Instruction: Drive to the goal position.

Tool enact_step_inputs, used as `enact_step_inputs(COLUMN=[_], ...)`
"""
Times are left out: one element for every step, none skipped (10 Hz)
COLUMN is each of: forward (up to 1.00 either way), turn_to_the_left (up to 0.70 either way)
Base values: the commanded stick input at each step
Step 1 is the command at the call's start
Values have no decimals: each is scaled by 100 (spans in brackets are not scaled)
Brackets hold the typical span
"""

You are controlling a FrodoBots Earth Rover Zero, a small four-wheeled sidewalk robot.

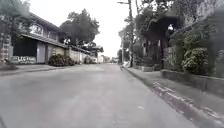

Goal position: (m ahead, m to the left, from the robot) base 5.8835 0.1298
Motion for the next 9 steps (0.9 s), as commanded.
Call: enact_step_inputs(forward=[100, 100, 100, 100, 100, 100, 100, 100, 100], turn_to_the_left=[0, 0, 0, 0, 0, 0, 0, 0, 0])
